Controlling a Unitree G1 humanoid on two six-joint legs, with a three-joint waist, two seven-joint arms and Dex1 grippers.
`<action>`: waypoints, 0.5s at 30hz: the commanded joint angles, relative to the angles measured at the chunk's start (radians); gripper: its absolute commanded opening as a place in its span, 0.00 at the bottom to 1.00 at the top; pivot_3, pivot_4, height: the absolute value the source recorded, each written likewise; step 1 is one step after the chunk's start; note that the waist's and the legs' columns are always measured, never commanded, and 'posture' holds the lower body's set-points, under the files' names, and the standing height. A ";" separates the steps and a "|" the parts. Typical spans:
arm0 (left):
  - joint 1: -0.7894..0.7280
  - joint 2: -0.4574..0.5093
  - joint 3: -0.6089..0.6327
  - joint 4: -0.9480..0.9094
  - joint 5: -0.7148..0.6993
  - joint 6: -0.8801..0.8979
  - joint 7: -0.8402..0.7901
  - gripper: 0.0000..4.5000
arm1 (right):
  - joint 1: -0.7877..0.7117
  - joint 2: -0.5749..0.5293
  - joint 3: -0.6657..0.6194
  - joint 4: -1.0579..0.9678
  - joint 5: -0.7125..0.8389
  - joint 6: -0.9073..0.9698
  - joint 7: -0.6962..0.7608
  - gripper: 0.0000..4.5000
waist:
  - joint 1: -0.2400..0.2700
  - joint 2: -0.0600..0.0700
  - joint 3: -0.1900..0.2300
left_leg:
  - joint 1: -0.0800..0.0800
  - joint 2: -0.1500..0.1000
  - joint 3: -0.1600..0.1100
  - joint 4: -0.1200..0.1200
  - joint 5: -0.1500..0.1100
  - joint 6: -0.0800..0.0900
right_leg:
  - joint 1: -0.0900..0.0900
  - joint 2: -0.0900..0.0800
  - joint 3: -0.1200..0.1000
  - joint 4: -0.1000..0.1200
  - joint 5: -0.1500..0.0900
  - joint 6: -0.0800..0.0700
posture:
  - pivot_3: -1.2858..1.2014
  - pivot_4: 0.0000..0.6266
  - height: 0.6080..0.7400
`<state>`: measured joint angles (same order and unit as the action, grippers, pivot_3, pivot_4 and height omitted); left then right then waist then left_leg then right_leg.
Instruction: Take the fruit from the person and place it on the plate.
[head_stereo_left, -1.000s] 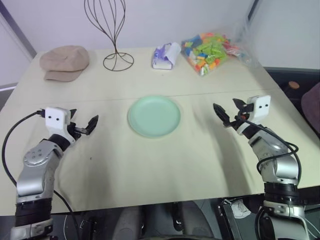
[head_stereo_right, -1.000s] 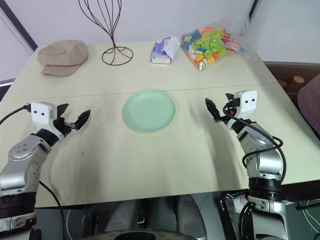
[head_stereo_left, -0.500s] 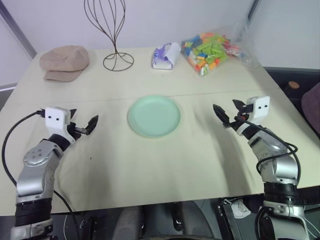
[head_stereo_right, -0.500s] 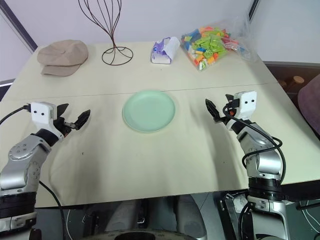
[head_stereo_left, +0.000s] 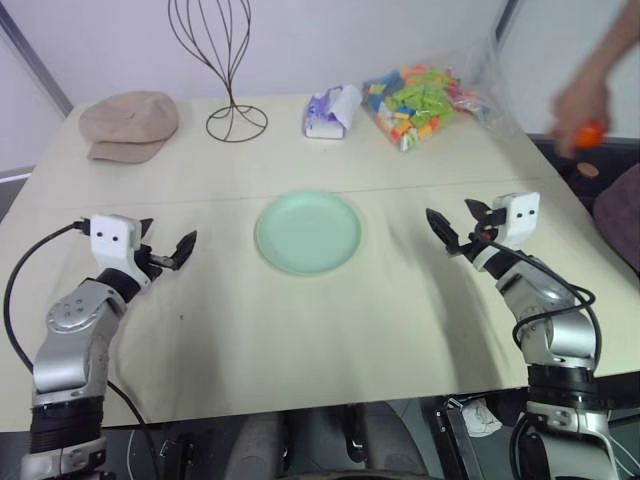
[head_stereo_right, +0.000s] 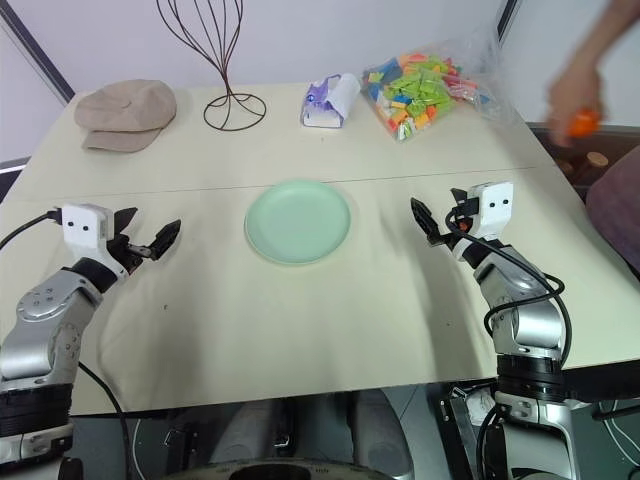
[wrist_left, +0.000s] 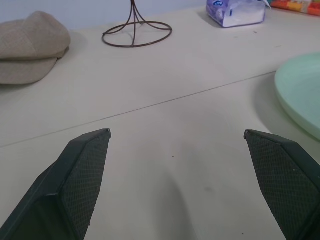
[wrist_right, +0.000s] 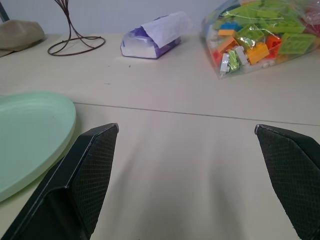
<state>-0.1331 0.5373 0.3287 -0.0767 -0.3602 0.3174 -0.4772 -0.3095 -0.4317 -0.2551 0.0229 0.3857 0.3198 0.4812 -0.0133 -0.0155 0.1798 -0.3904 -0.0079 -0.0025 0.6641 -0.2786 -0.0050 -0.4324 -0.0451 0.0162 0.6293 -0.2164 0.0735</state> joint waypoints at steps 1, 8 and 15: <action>-0.009 0.017 0.027 -0.013 -0.004 -0.008 0.001 1.00 | -0.006 -0.001 -0.005 -0.019 0.002 -0.019 0.002 0.99 | 0.000 0.000 0.000 | 0.000 0.000 0.000 0.000 0.000 0.000 | 0.000 0.000 0.000 0.000 0.000 0.000 | 0.52 0.24 1.00; -0.010 0.021 0.028 -0.012 -0.004 -0.008 0.001 1.00 | -0.011 0.000 -0.004 -0.015 0.001 -0.020 0.002 0.99 | 0.000 0.000 0.000 | 0.000 0.000 0.000 0.000 0.000 0.000 | 0.000 0.000 0.000 0.000 0.000 0.000 | 0.52 0.24 1.00; -0.004 0.021 0.032 -0.024 -0.008 -0.003 0.002 1.00 | -0.015 -0.001 -0.001 -0.009 0.001 -0.021 0.003 0.99 | 0.000 0.000 0.000 | 0.000 0.000 0.000 0.000 0.000 0.000 | 0.000 0.000 0.000 0.000 0.000 0.000 | 0.52 0.24 1.00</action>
<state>-0.1328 0.5440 0.3319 -0.0769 -0.3607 0.3187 -0.4772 -0.3097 -0.4315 -0.2491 0.0243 0.3855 0.3198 0.4811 -0.0134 -0.0155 0.1798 -0.3904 -0.0079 -0.0026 0.6641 -0.2786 -0.0050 -0.4324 -0.0451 0.0162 0.6293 -0.2164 0.0735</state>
